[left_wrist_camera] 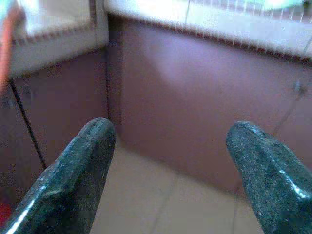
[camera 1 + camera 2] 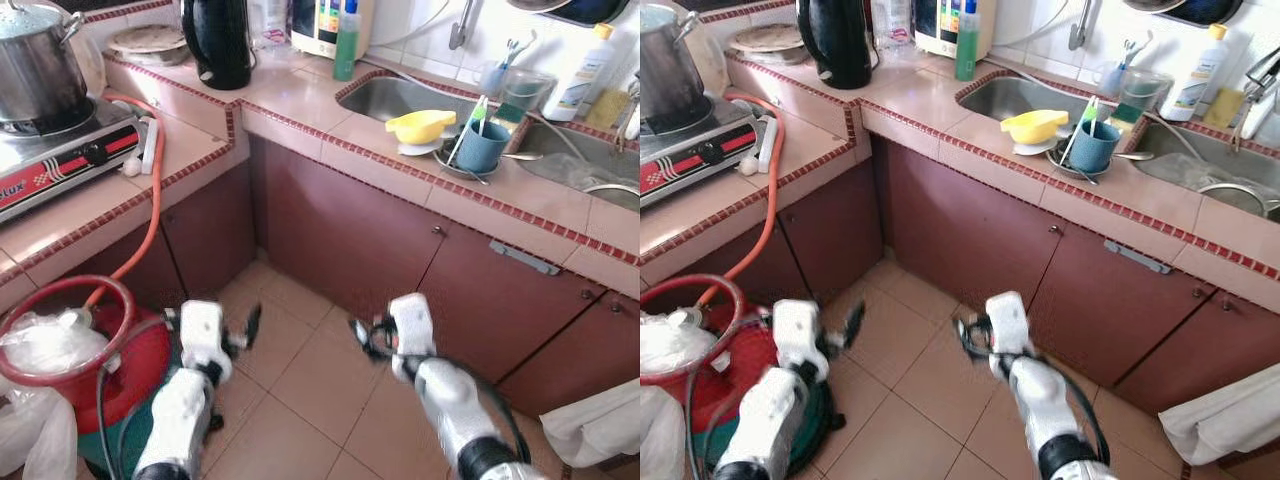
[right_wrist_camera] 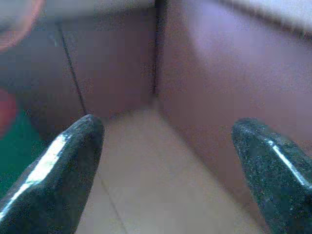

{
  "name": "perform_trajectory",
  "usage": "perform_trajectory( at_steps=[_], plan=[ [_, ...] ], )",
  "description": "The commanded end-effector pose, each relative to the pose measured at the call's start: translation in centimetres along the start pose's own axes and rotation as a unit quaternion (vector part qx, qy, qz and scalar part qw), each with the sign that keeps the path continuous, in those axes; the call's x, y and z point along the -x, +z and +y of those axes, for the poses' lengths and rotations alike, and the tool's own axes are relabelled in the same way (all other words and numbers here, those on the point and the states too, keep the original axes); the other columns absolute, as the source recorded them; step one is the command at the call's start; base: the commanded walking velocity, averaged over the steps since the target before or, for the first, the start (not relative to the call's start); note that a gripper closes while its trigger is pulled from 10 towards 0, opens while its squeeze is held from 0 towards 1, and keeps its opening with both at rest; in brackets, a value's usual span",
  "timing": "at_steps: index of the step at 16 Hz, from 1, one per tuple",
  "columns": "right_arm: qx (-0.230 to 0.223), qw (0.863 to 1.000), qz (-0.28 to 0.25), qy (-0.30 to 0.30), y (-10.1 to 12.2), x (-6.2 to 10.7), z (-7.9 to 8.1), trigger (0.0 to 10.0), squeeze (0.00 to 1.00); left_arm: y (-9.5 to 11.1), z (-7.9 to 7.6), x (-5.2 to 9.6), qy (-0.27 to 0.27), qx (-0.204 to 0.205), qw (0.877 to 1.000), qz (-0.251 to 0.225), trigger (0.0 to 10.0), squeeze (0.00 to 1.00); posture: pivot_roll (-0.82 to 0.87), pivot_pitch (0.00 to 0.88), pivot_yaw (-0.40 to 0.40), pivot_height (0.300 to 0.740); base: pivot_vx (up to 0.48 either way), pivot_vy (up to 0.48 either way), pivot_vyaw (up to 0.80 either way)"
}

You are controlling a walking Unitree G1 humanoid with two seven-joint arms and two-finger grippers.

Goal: Kitchen organization

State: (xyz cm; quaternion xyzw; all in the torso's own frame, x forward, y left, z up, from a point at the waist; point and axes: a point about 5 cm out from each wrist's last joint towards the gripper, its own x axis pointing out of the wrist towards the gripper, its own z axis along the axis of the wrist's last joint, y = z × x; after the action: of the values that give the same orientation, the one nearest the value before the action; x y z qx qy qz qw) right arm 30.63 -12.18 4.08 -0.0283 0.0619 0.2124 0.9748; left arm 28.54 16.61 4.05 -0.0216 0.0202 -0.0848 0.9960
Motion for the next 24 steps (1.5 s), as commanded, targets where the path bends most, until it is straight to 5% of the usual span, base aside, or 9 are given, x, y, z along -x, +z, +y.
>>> perform_trajectory(
  at_steps=[1,3,4,5,6,7,10,13,24],
  plan=[
    [0.019,0.999,-0.040,0.007,1.3,-0.1,-0.2,10.0,1.00,0.4,0.4,0.1,-0.001,0.003,1.000,-0.005,10.0,1.00,-0.08,0.017,-0.021,0.740,0.000,0.000,0.00],
    [0.009,0.998,-0.058,-0.004,2.6,-0.1,-0.8,10.0,1.00,1.6,0.7,0.3,-0.006,-0.008,1.000,-0.021,10.0,1.00,-0.08,0.019,-0.026,0.740,0.000,0.000,0.00],
    [-0.006,0.998,-0.057,-0.009,3.1,-0.1,-1.2,10.0,1.00,2.9,0.7,0.3,0.000,-0.023,0.999,-0.034,10.0,0.00,-0.07,0.017,-0.033,0.740,0.000,0.000,0.00],
    [-0.006,0.997,-0.072,0.001,3.6,0.1,-1.1,10.0,1.00,4.0,0.3,0.3,-0.007,-0.028,0.998,-0.054,10.0,0.00,-0.07,0.017,-0.034,0.740,0.000,0.000,0.00],
    [-0.003,0.996,-0.084,-0.001,4.1,0.2,-1.2,10.0,0.18,4.7,-0.1,0.2,-0.010,-0.043,0.997,-0.065,10.0,0.00,-0.06,0.018,-0.036,0.740,0.000,0.000,0.00],
    [0.010,0.996,-0.087,-0.005,4.3,0.3,-1.2,10.0,0.00,4.7,-0.2,0.2,-0.008,-0.041,0.997,-0.065,10.0,0.00,-0.06,0.016,-0.037,0.740,0.000,0.000,0.00],
    [0.049,0.994,-0.092,-0.023,5.2,0.1,-1.1,10.0,0.00,4.3,-0.4,0.2,0.000,-0.080,0.997,-0.016,10.0,0.00,-0.06,0.005,-0.033,0.740,0.000,0.000,0.00],
    [0.078,0.988,-0.098,-0.088,6.1,0.7,-2.5,10.0,0.00,6.0,0.2,0.6,0.014,-0.109,0.993,-0.041,10.0,0.00,-0.06,0.000,-0.034,0.740,0.000,0.000,0.00],
    [0.046,0.991,-0.109,-0.063,7.6,0.2,-2.5,10.0,0.00,7.1,-0.3,-0.2,0.010,-0.116,0.993,-0.031,10.0,0.00,-0.05,0.000,-0.037,0.740,0.000,0.000,-0.05]
  ],
)
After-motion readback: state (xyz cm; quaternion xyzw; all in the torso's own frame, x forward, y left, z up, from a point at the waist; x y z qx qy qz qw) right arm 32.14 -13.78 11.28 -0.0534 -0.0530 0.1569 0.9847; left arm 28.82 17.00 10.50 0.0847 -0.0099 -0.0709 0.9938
